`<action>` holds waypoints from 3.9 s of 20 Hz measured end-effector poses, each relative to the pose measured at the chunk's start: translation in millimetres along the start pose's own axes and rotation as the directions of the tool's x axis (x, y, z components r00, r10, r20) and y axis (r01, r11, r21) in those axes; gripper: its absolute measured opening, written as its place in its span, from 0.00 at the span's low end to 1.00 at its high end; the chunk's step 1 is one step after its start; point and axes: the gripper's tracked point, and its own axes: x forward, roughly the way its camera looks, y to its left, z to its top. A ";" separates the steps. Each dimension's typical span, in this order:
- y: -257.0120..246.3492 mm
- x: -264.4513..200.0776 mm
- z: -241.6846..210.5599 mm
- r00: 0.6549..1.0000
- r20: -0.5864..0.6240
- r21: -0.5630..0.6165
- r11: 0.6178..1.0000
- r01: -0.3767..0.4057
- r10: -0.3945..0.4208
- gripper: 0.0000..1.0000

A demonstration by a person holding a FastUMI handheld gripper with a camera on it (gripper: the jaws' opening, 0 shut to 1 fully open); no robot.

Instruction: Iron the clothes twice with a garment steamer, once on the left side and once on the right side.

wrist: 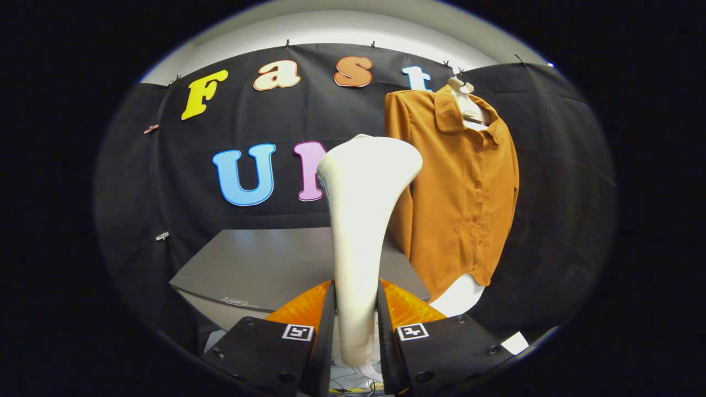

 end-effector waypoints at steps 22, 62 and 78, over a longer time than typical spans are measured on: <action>-183.2 125.7 30.4 0.991 -0.002 0.051 0.990 -0.135 0.135 0.40; -213.4 140.3 -109.2 0.907 -0.310 0.180 0.954 -0.240 0.287 0.41; -339.7 119.1 61.3 0.996 0.046 0.092 0.993 -0.080 0.076 0.40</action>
